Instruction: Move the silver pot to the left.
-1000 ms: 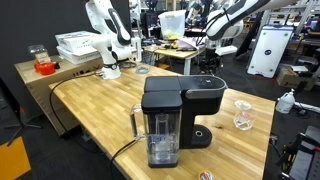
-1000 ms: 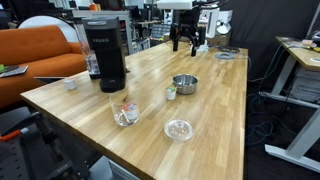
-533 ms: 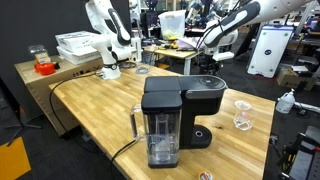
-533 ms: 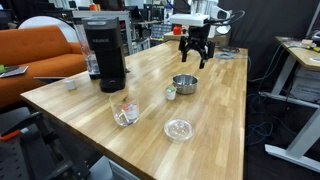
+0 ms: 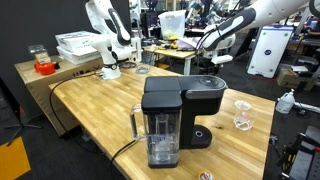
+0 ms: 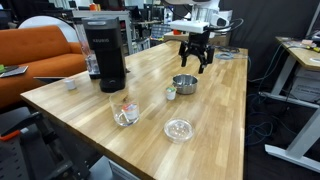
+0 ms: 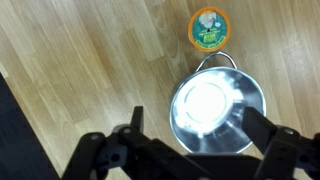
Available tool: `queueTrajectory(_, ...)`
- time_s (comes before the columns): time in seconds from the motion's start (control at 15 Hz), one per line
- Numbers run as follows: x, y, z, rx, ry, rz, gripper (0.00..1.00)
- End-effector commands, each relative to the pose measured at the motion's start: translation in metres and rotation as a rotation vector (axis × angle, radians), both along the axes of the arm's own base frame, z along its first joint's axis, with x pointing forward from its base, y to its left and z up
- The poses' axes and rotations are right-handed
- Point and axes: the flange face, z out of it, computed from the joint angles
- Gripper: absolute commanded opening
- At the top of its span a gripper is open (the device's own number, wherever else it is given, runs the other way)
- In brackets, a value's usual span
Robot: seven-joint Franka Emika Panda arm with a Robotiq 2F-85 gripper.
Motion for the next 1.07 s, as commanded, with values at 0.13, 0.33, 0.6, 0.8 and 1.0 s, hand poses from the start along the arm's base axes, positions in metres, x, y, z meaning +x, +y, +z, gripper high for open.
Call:
queueTrajectory(0.13,0.000,-0.001,0.000,0.000,0.001,0.000,1.00)
queueTrajectory(0.33,0.000,-0.001,0.000,0.000,0.001,0.000,1.00)
queueTrajectory(0.6,0.005,-0.004,-0.009,0.001,0.017,-0.003,1.00)
queueTrajectory(0.8,0.008,-0.006,-0.023,0.015,0.037,-0.008,1.00)
queueTrajectory(1.0,0.012,-0.005,-0.045,0.010,0.060,-0.009,1.00)
